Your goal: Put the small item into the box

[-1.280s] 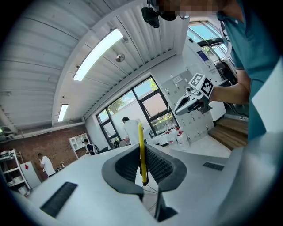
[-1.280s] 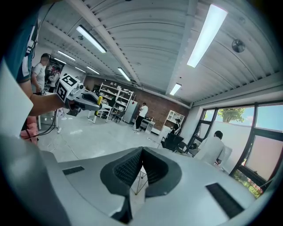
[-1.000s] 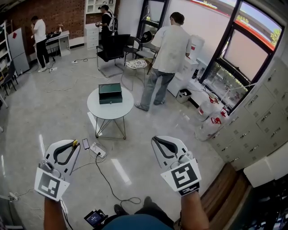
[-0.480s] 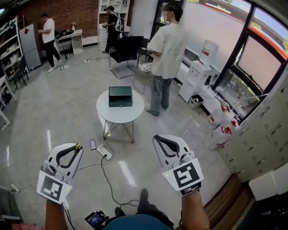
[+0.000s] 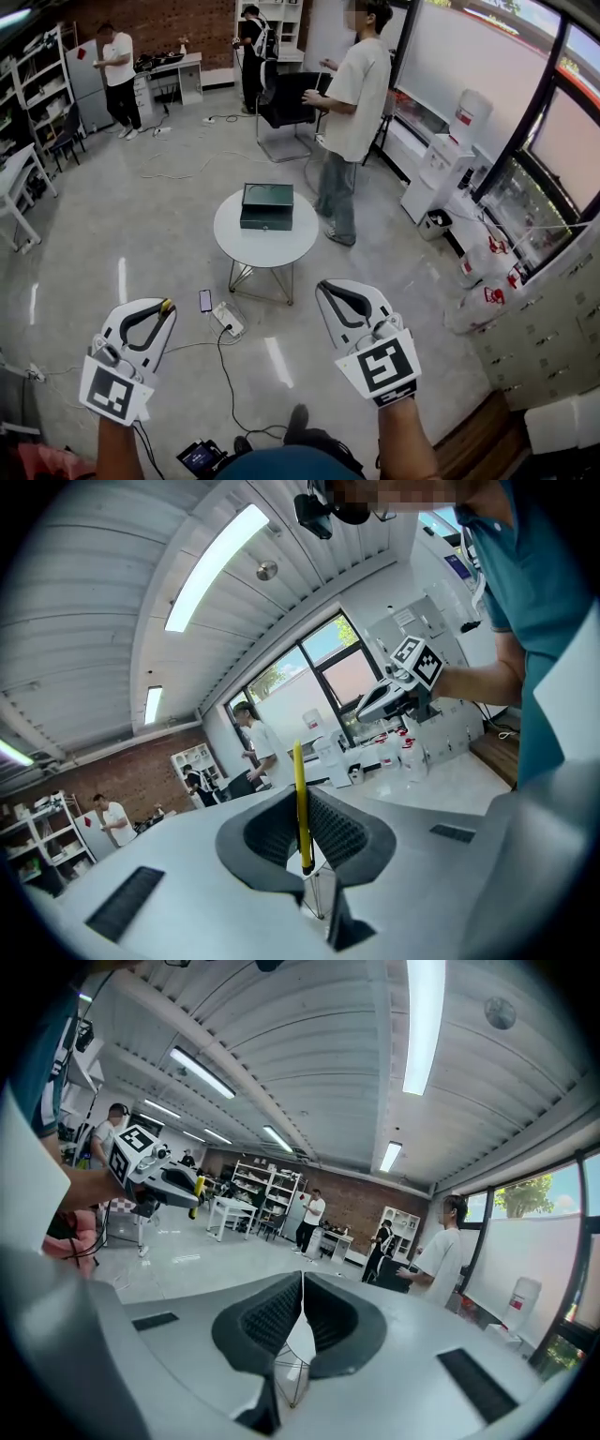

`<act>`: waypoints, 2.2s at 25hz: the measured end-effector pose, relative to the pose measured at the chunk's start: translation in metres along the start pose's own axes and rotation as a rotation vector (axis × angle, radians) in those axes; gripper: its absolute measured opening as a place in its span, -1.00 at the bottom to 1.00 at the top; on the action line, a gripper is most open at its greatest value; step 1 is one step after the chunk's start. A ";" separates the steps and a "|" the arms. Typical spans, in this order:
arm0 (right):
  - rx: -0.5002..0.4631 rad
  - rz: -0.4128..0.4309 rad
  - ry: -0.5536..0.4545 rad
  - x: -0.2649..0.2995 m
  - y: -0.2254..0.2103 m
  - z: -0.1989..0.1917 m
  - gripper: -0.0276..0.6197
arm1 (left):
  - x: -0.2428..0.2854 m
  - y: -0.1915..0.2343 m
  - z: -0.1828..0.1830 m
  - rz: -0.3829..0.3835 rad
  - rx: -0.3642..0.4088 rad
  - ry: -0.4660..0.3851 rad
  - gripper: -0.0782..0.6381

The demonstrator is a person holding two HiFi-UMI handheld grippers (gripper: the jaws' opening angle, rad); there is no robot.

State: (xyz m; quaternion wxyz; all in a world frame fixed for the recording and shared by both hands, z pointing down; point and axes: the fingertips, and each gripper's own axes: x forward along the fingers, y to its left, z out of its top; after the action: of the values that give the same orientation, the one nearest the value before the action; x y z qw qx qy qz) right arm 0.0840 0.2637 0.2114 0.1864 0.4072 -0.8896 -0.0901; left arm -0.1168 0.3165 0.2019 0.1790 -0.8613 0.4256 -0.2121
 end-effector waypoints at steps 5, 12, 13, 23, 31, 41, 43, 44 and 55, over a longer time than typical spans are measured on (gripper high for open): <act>0.007 0.043 -0.015 0.021 -0.050 -0.018 -0.80 | 0.048 0.000 0.009 0.031 0.006 0.042 -0.65; 0.020 0.077 -0.038 0.029 -0.107 -0.039 -0.80 | 0.100 -0.011 0.030 0.055 0.023 0.073 -0.65; 0.023 0.075 -0.039 0.027 -0.112 -0.041 -0.80 | 0.106 -0.012 0.032 0.056 0.017 0.070 -0.65; 0.051 -0.016 -0.006 0.039 -0.156 -0.059 -0.80 | 0.168 0.007 0.038 -0.025 0.048 0.010 -0.65; 0.075 -0.123 0.060 0.102 -0.142 -0.037 -0.80 | 0.193 0.085 0.000 -0.146 0.071 -0.062 -0.65; 0.083 -0.229 0.131 0.210 -0.115 -0.003 -0.80 | 0.226 0.193 -0.070 -0.264 0.045 -0.145 -0.65; 0.084 -0.242 0.140 0.227 -0.110 0.005 -0.80 | 0.229 0.211 -0.080 -0.278 0.029 -0.156 -0.65; 0.083 -0.249 0.145 0.235 -0.110 0.008 -0.80 | 0.232 0.219 -0.083 -0.286 0.024 -0.162 -0.65; 0.069 -0.257 0.155 0.300 -0.122 0.014 -0.80 | 0.268 0.268 -0.108 -0.306 -0.003 -0.198 -0.65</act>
State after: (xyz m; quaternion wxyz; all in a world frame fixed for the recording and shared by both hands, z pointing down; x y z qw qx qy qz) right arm -0.0169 -0.0429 0.2378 0.2273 0.5298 -0.8155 -0.0511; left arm -0.2022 -0.0684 0.2192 0.1842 -0.9330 0.2703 -0.1503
